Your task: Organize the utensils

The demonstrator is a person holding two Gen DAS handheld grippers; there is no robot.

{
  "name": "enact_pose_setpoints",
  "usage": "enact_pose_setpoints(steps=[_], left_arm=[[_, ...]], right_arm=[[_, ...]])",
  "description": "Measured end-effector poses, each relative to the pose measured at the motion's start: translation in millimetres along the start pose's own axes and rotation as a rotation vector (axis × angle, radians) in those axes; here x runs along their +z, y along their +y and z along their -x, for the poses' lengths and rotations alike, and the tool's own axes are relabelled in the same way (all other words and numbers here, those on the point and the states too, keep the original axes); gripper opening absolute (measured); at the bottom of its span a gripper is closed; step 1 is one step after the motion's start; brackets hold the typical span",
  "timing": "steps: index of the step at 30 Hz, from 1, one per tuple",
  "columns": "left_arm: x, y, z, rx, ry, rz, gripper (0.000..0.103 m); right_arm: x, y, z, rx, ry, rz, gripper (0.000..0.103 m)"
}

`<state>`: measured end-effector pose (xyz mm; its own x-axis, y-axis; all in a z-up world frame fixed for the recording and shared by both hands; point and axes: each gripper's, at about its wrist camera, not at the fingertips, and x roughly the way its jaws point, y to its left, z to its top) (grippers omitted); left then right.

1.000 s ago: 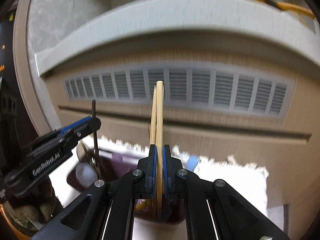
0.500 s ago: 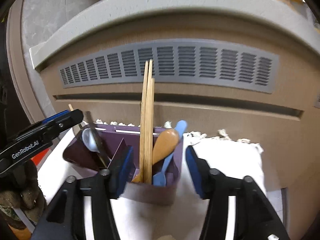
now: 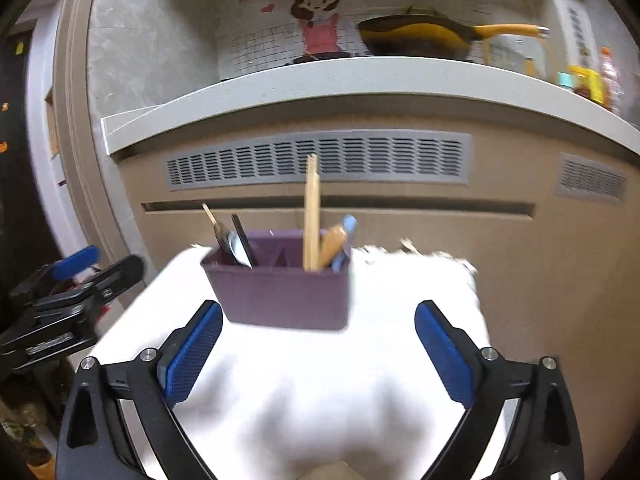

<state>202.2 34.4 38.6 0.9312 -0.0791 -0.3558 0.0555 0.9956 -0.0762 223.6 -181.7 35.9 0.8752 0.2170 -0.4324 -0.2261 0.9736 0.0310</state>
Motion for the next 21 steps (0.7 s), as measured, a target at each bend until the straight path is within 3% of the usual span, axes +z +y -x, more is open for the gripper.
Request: enact_pose_setpoints(steps=[6, 11, 16, 21], left_arm=[[-46, -11, 32, 0.015, 0.061, -0.04, 0.103], [-83, -11, 55, 0.062, 0.047, 0.003, 0.103], [-94, -27, 67, 0.074, 0.061, -0.064, 0.103], [-92, -24, 69, 0.077, 0.052, -0.057, 0.103]], right_arm=[[-56, 11, 27, -0.082, 0.029, 0.035, 0.097], [-89, 8, 41, -0.099, 0.048, -0.021, 0.099], [-102, 9, 52, -0.146, 0.017, -0.026, 0.101], [-101, 10, 61, -0.169, -0.022, -0.004, 0.102]])
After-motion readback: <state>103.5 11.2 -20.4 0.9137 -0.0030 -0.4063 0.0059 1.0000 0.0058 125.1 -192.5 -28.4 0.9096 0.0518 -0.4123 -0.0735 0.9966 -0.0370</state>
